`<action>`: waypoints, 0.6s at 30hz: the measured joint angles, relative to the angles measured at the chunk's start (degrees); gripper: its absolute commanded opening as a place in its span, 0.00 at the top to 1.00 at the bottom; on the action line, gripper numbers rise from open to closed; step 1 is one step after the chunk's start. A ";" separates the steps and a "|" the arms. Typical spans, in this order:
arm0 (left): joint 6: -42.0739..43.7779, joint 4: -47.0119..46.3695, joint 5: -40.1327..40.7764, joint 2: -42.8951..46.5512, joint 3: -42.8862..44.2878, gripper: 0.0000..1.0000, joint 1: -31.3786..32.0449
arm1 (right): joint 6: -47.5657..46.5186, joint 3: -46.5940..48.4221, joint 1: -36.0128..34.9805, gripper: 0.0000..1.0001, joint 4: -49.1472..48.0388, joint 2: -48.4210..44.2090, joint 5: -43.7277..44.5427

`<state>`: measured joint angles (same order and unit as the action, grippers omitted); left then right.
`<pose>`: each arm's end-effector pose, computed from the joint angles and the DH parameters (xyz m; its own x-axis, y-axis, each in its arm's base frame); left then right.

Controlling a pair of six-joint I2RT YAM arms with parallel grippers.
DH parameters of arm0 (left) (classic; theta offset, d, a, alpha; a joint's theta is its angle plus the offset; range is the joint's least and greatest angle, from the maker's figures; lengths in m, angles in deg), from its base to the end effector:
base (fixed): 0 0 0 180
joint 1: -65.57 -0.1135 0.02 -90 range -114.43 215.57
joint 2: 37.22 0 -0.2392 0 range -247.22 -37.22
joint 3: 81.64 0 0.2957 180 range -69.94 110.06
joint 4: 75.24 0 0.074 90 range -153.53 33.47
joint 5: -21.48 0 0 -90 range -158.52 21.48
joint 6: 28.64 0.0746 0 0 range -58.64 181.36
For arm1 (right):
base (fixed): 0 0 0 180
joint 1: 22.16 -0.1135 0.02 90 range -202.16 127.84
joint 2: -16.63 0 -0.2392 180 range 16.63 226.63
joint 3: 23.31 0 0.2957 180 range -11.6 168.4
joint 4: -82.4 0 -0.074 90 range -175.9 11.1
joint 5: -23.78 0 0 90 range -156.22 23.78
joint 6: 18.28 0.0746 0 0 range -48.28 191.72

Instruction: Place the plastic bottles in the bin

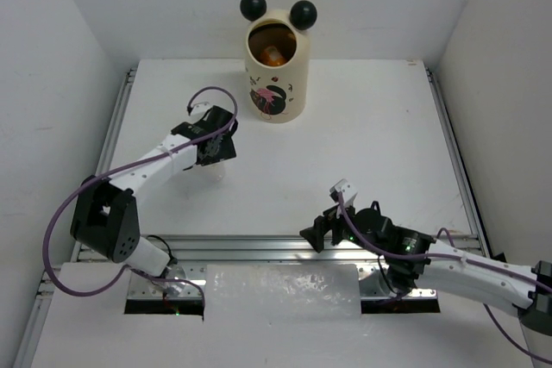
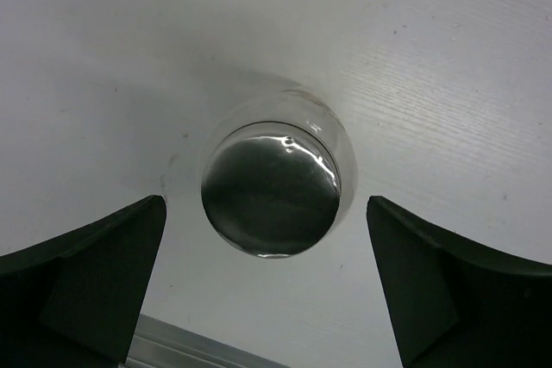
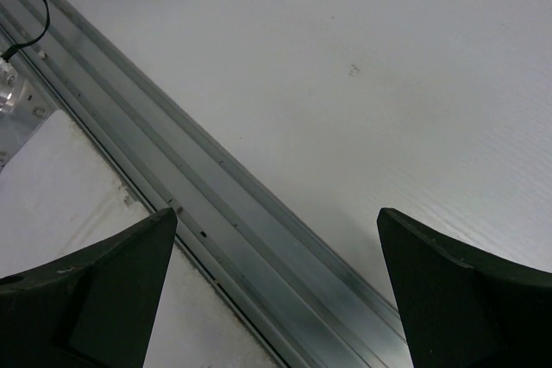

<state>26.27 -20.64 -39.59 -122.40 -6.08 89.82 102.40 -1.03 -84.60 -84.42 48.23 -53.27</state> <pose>0.3358 -0.1117 0.1770 -0.7682 -0.2058 -0.6063 -0.3348 0.9363 0.1064 0.1275 0.2082 0.1348 -0.5442 0.0320 -0.8383 -0.5703 0.7188 0.3976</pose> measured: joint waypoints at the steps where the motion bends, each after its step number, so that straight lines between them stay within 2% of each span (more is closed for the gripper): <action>1: -0.09 0.26 -0.22 -0.20 -0.17 0.00 -0.28 | 0.17 -0.15 0.00 0.01 0.02 -0.37 -0.13; 8: -0.44 -4.83 -3.50 -1.62 -0.87 0.02 -1.90 | 0.87 -0.87 0.00 0.01 1.01 -4.00 -0.59; 11: -0.92 -6.49 -4.74 -2.27 -2.84 0.11 -2.62 | 0.85 -0.90 0.00 0.01 1.84 -4.90 -0.57; 12: -1.03 -6.64 -5.03 -2.49 -3.34 0.21 -2.82 | 0.85 -0.92 0.00 0.01 2.14 -4.96 -0.55; 14: -1.14 -6.73 -5.73 -2.75 -4.04 0.29 -3.15 | 0.85 -0.92 0.00 0.01 2.60 -4.96 -0.55; 15: -1.11 -6.93 -6.14 -2.75 -4.33 0.56 -3.28 | 0.85 -0.92 0.00 0.01 2.82 -4.96 -0.52; 16: -1.18 -7.13 -6.29 -2.69 -4.42 0.73 -3.32 | 0.85 -0.92 0.00 0.01 2.95 -4.96 -0.52; 17: -0.61 -7.37 -6.62 -2.56 -4.42 0.82 -3.32 | 0.85 -0.92 0.00 0.01 3.04 -4.94 -0.50; 18: -0.55 -7.41 -7.10 -2.47 -4.42 0.99 -3.34 | 0.85 -0.92 0.00 0.01 3.04 -4.92 -0.48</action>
<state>25.72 -28.05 -46.69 -124.87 -10.50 86.48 103.25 -1.95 -84.60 -81.38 43.31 -53.75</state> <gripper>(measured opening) 0.676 0.986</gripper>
